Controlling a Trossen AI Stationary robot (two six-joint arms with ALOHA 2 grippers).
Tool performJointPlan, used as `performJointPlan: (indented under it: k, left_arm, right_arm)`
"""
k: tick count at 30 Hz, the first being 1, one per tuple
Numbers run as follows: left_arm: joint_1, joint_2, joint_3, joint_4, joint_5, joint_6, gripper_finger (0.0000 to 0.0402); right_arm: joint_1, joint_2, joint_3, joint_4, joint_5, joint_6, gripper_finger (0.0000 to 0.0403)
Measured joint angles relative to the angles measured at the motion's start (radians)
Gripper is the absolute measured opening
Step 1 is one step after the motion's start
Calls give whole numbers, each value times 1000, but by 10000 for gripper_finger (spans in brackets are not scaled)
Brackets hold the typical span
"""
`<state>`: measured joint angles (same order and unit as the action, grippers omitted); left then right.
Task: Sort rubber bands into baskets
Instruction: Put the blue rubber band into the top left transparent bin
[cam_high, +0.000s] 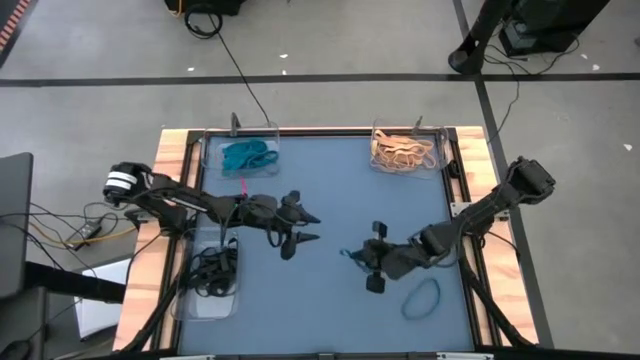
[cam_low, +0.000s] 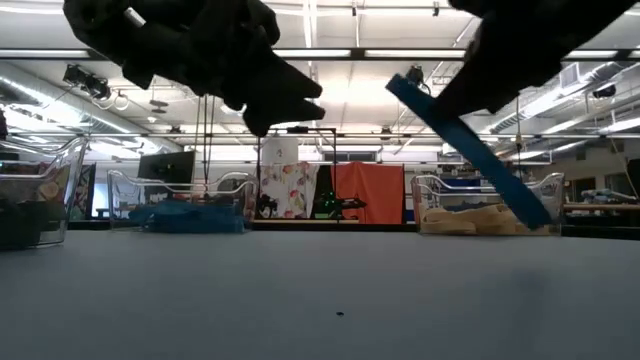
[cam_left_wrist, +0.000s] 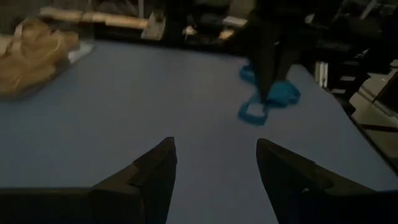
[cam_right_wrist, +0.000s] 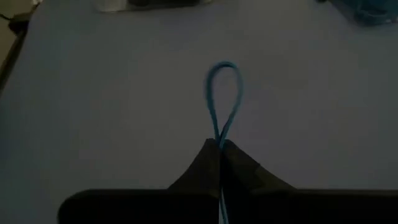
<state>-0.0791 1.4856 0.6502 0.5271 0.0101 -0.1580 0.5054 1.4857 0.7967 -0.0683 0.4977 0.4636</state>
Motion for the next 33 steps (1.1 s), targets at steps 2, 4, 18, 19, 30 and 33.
performJointPlan:
  k: [2,4,18,19,30,33]
  left_arm:
    - [-6,31,0,65,2,30,224]
    - [-14,64,0,124,8,64,224]
    - [-46,233,56,379,36,180,224]
    - [-46,241,68,379,36,180,222]
    - [-47,249,93,366,97,177,97]
    - [-47,249,93,363,123,174,38]
  right_arm:
    - [-30,0,0,15,-12,-25,8]
    - [-58,0,0,36,-23,-53,8]
    - [-156,-1,0,183,-133,-226,8]
    - [-161,-1,0,186,-136,-230,8]
    - [-168,-2,0,186,-134,-232,9]
    - [-168,-2,0,186,-137,-231,9]
